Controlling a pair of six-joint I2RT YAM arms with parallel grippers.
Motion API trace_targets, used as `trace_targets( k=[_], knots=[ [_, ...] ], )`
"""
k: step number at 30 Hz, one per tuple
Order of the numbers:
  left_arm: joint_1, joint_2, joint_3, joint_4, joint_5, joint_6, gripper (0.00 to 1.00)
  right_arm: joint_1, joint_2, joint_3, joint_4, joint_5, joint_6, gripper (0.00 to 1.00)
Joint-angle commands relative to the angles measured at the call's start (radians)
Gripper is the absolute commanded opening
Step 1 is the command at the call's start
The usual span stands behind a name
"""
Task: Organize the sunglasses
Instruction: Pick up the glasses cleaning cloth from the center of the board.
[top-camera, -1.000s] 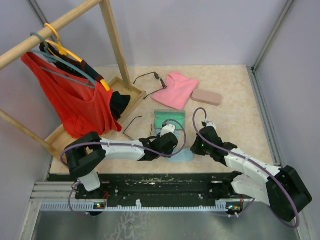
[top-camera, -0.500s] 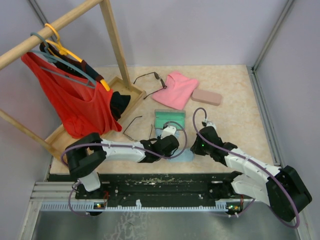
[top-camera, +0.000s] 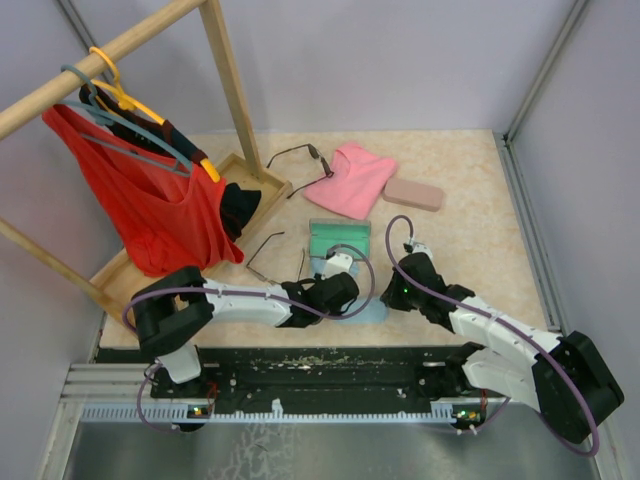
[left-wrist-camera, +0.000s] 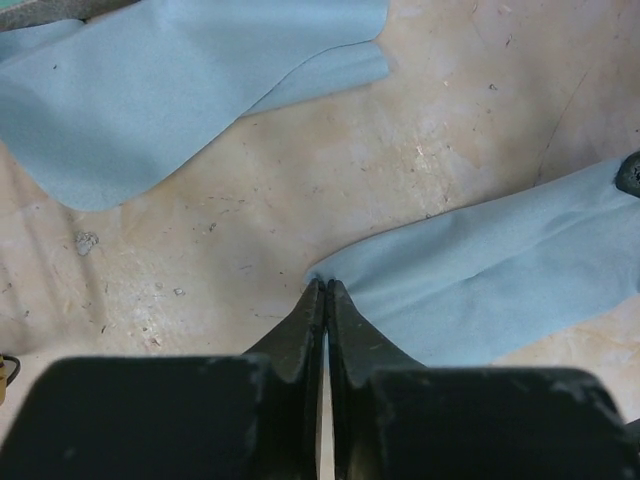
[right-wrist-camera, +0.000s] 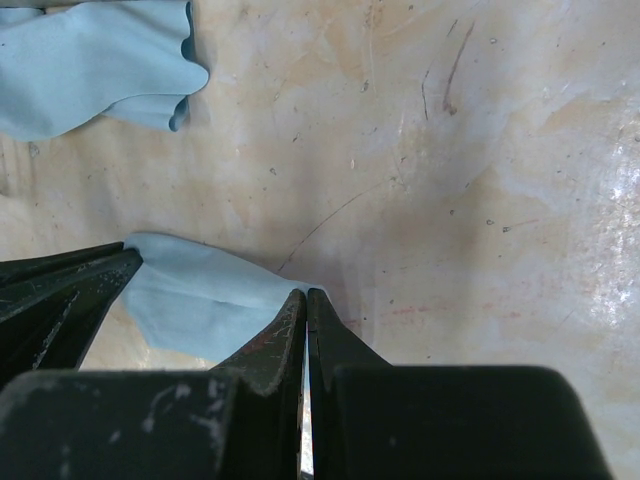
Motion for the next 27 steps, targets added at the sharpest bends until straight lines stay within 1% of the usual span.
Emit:
trace_targets(
  k=[1, 3, 15, 27],
  knots=[
    [-0.010, 0.046, -0.022, -0.073, 0.028, 0.003, 0.03, -0.010, -0.001, -0.003, 0.066, -0.012, 0.003, 0.00],
    [-0.007, 0.041, -0.012, -0.070, 0.017, 0.007, 0.01, -0.010, 0.001, -0.002, 0.073, -0.013, 0.001, 0.00],
    [0.040, -0.053, 0.013, -0.019, 0.007, 0.051, 0.01, -0.010, -0.003, 0.008, 0.095, -0.018, -0.005, 0.00],
    [0.097, -0.113, -0.015, 0.037, 0.035, 0.089, 0.01, -0.010, 0.019, 0.030, 0.149, -0.032, -0.011, 0.00]
  ],
)
